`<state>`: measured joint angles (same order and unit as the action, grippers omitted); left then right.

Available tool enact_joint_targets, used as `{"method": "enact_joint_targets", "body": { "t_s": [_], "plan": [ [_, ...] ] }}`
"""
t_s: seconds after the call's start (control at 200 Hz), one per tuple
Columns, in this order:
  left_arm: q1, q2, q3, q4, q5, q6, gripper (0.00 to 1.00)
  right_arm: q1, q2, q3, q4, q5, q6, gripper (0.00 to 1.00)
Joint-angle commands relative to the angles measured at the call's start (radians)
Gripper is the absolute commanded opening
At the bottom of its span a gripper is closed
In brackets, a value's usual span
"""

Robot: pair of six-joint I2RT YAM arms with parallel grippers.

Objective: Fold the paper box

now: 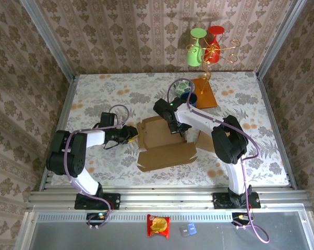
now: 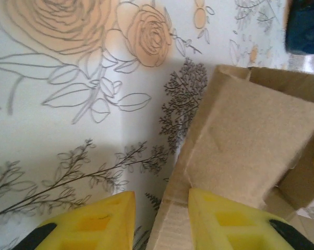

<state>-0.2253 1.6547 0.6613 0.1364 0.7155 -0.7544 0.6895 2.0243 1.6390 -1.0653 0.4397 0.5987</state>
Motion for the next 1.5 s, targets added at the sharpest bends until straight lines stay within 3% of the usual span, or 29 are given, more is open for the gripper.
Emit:
{"method": "enact_joint_targets", "body": {
  "t_s": [0.0,0.39,0.645,0.835,1.215,1.495],
  "plan": [
    [-0.002,0.045,-0.03,0.244,0.114,-0.082,0.34,-0.022,-0.053,-0.036,0.056,-0.066,-0.023,0.0],
    [-0.043,0.041,-0.067,0.437,0.143,-0.177,0.37,-0.097,-0.093,-0.12,0.144,-0.206,-0.074,0.0],
    [0.053,-0.034,-0.162,0.571,0.179,-0.274,0.42,-0.189,-0.168,-0.204,0.237,-0.354,-0.129,0.0],
    [0.094,0.072,-0.158,0.671,0.264,-0.329,0.4,-0.217,-0.184,-0.229,0.276,-0.454,-0.152,0.0],
    [0.088,0.294,-0.169,1.123,0.317,-0.559,0.32,-0.232,-0.186,-0.248,0.303,-0.535,-0.146,0.0],
    [0.078,0.301,-0.166,1.127,0.318,-0.565,0.33,-0.246,-0.178,-0.254,0.32,-0.588,-0.144,0.0]
  ]
}}
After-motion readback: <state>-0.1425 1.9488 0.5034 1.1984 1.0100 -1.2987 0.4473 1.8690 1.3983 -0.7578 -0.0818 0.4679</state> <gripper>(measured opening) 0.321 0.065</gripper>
